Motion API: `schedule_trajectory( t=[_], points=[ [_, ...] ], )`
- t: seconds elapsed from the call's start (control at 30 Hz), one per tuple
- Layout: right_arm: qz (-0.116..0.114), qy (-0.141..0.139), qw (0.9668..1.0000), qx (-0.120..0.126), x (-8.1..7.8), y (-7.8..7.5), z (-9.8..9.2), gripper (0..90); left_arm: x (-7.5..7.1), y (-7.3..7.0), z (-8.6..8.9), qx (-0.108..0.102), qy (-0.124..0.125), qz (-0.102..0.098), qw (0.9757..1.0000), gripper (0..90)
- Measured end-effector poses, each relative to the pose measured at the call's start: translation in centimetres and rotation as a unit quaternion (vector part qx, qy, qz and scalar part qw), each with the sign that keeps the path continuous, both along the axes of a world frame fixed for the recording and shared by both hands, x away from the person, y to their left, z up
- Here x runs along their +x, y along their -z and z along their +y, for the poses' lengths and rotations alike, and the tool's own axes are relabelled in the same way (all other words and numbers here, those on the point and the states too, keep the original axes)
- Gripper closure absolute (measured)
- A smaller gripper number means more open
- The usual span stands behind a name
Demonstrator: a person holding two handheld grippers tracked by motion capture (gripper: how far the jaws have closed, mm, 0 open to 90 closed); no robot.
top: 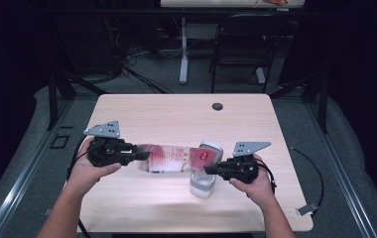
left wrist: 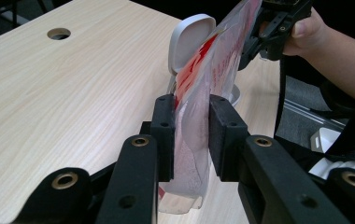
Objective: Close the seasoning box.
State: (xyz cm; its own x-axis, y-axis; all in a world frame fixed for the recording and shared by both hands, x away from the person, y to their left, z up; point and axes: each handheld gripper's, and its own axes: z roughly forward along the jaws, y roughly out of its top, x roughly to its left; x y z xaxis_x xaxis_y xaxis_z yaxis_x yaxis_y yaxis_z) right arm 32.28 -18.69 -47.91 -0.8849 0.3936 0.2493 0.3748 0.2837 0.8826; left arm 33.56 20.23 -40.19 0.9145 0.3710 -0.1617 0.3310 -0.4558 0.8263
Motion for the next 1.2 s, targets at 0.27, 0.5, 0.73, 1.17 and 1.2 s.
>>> schedule_trajectory(
  t=[0.27,0.5,0.73,1.17,1.2],
  points=[
    [-0.003,0.000,1.0000,0.003,-0.1,-0.1,0.2,86.9,0.0,0.6,0.4,0.001,-0.006,0.003,1.0000,72.8],
    [-0.017,0.004,0.9998,-0.004,-0.3,-0.4,0.5,88.8,0.0,1.2,0.8,0.002,-0.011,0.005,0.9999,72.5],
    [-0.016,0.004,0.9999,-0.004,-0.5,-0.8,0.7,89.5,0.2,2.4,1.2,0.000,-0.010,0.013,0.9999,72.1],
    [-0.030,0.020,0.9993,-0.009,-0.5,-1.5,0.3,89.8,-0.3,3.7,1.0,0.001,-0.004,0.005,1.0000,73.2],
    [-0.030,0.021,0.9993,-0.010,-0.5,-1.6,0.2,89.8,-0.3,3.8,1.0,0.001,-0.004,0.007,1.0000,73.1]
  ],
)
